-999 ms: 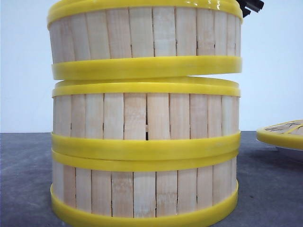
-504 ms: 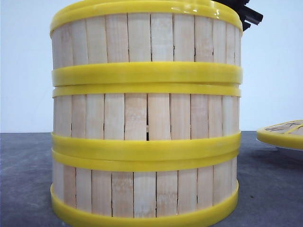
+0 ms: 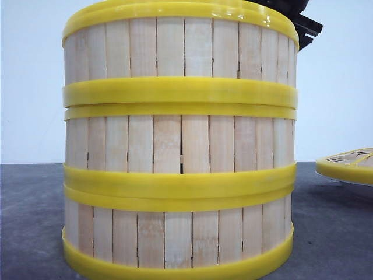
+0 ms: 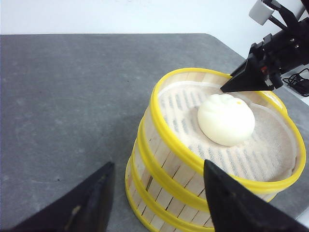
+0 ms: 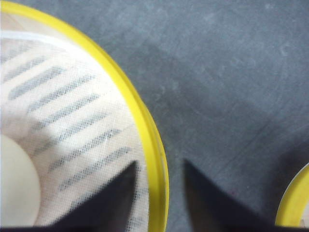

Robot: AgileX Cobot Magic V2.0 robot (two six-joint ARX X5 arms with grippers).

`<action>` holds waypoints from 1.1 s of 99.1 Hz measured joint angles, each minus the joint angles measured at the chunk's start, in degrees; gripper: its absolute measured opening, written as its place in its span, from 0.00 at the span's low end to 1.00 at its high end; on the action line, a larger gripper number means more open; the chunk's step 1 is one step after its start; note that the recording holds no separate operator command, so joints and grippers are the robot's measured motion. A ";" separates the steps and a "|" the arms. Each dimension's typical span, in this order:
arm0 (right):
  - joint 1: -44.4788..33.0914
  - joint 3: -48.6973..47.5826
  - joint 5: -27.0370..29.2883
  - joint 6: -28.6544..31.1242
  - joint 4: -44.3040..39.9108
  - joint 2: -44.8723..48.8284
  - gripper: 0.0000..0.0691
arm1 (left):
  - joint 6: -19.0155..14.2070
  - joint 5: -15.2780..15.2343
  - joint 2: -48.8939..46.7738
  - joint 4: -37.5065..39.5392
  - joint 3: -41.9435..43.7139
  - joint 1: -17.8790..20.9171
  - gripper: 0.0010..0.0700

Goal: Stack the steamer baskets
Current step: 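Lower the basket onto the stack top and release with the right gripper, then move the right gripper to the woven bamboo lid and grasp its center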

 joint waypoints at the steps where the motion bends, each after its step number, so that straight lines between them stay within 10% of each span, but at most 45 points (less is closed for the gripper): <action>1: 0.00 0.00 0.00 0.00 0.09 0.00 0.41 | 0.00 0.00 0.00 0.00 0.00 0.00 0.49; 32: -0.35 1.64 1.22 0.00 1.57 -4.28 0.51 | 0.20 0.00 0.00 0.00 0.00 0.00 0.49; 66: -2.91 3.39 17.40 -0.50 -2.29 -22.51 0.51 | 1.31 0.00 0.00 0.02 0.00 0.00 0.49; 109: -24.09 -7.23 9.29 -0.66 -2.58 -21.44 0.51 | 1.51 0.00 0.00 1.70 0.00 0.00 0.49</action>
